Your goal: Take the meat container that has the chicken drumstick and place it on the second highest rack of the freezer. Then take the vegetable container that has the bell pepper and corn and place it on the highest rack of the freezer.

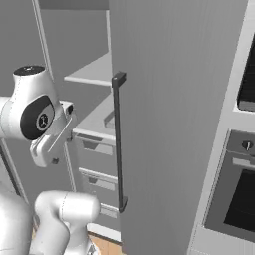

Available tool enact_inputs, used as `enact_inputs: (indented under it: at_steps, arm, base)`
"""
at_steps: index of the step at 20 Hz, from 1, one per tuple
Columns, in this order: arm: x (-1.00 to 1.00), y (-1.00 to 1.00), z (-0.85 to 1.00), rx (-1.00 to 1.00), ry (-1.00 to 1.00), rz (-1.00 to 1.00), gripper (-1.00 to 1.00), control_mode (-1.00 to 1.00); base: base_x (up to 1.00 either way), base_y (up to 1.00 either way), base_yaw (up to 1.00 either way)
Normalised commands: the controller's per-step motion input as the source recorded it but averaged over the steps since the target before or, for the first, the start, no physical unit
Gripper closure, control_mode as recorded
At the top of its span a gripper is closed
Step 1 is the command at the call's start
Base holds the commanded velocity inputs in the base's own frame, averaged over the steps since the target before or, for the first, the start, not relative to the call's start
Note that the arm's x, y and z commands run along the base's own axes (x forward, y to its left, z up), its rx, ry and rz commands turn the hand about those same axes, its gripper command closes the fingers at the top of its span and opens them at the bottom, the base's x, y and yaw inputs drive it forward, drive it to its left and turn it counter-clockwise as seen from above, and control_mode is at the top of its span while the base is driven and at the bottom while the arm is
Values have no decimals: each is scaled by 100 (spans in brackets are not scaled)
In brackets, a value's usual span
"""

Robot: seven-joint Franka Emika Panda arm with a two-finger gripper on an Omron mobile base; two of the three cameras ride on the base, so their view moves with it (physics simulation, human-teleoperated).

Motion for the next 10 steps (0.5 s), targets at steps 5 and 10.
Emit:
enact_inputs:
  at_steps: [5, 10]
  arm:
    - [0, 0, 0, 0, 0, 0, -100, 100]
    - [0, 0, 0, 0, 0, 0, -100, 100]
  base:
    - [-82, -69, -54]
    - [-2, -99, -42]
